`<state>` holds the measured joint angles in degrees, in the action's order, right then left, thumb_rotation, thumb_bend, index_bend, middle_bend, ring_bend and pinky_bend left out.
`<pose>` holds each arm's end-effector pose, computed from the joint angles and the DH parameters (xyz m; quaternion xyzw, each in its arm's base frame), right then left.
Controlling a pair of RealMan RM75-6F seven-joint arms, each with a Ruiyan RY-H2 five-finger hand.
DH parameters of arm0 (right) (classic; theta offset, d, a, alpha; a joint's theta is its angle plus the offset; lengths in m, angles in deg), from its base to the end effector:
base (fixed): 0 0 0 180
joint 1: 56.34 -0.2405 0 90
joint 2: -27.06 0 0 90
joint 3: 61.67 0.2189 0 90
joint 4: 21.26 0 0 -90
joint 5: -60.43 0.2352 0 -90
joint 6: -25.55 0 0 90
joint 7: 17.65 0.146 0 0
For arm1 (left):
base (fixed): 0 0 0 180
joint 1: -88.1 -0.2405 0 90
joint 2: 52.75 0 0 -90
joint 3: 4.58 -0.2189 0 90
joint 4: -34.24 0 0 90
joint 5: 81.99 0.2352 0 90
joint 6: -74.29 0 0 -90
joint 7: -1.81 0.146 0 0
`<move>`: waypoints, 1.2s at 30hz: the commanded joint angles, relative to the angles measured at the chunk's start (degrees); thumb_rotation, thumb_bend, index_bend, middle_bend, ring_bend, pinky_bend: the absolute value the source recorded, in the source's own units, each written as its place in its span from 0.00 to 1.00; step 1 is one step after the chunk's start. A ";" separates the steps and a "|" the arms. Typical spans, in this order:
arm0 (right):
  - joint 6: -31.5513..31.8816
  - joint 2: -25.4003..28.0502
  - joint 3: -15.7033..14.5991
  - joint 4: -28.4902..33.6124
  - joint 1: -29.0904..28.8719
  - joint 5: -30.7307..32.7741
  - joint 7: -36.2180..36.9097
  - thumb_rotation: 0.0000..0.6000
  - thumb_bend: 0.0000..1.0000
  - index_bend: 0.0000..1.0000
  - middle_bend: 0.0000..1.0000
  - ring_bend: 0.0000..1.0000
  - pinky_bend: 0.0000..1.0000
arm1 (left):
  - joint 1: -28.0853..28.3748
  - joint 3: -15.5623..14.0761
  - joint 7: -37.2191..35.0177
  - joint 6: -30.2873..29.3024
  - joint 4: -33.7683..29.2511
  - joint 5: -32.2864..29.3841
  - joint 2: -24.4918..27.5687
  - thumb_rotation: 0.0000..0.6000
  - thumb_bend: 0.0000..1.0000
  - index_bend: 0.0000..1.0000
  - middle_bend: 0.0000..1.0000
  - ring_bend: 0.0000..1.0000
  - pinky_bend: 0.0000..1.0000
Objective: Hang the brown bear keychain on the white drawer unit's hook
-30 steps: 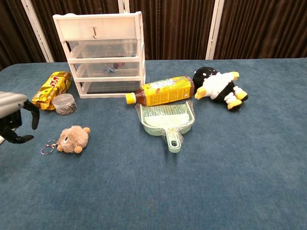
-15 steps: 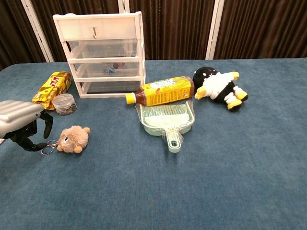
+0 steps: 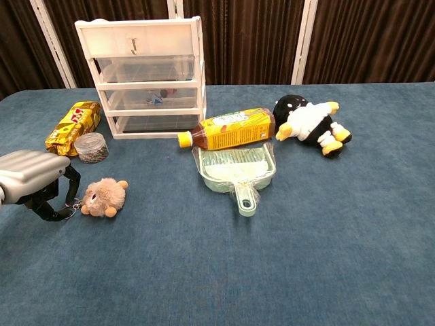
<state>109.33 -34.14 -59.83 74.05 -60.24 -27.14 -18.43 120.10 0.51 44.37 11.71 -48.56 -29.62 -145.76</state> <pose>-0.2841 -0.1727 0.1224 0.6100 -0.3939 0.3738 0.5770 -0.2037 0.2782 -0.0566 -0.7356 -0.3700 -0.1990 0.5315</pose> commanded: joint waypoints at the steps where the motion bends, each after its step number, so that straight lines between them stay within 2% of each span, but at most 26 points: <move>1: 0.04 0.00 0.01 0.03 0.01 -0.03 0.06 1.00 0.00 0.00 0.00 0.00 0.00 | 0.11 -0.10 -0.18 0.08 0.63 -0.15 -0.38 1.00 0.32 0.55 1.00 0.88 0.73; 11: 0.21 0.09 0.10 0.18 0.09 0.04 0.40 1.00 0.00 0.00 0.00 0.00 0.00 | 0.82 -0.39 0.37 0.90 2.40 -1.31 -1.83 1.00 0.33 0.58 1.00 0.88 0.73; 19: 0.59 0.06 0.18 0.17 0.20 -0.16 1.12 1.00 0.00 0.00 0.00 0.00 0.00 | 0.79 -0.49 -0.68 0.17 2.33 0.01 -1.58 1.00 0.51 0.64 1.00 0.88 0.73; 22: 0.72 0.06 0.17 0.10 0.25 -0.27 1.24 1.00 0.00 0.00 0.00 0.00 0.00 | 0.85 -0.45 -0.92 -0.15 2.23 0.63 -1.25 1.00 0.52 0.65 1.00 0.88 0.73; 30: 0.92 0.08 0.19 0.16 0.34 -0.36 1.42 1.00 0.00 0.00 0.00 0.00 0.00 | 2.60 -0.75 -2.70 -2.21 1.36 10.22 2.43 1.00 0.52 0.67 1.00 0.88 0.73; 36: 0.77 0.07 0.23 0.19 0.31 -0.20 1.50 1.00 0.00 0.00 0.00 0.00 0.00 | 4.49 0.15 -3.83 -3.38 1.65 16.14 4.31 1.00 0.52 0.69 1.00 0.88 0.73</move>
<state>110.12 -34.08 -59.60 74.23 -59.93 -27.36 -16.94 123.59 0.27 40.75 9.00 -47.13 -15.53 -142.34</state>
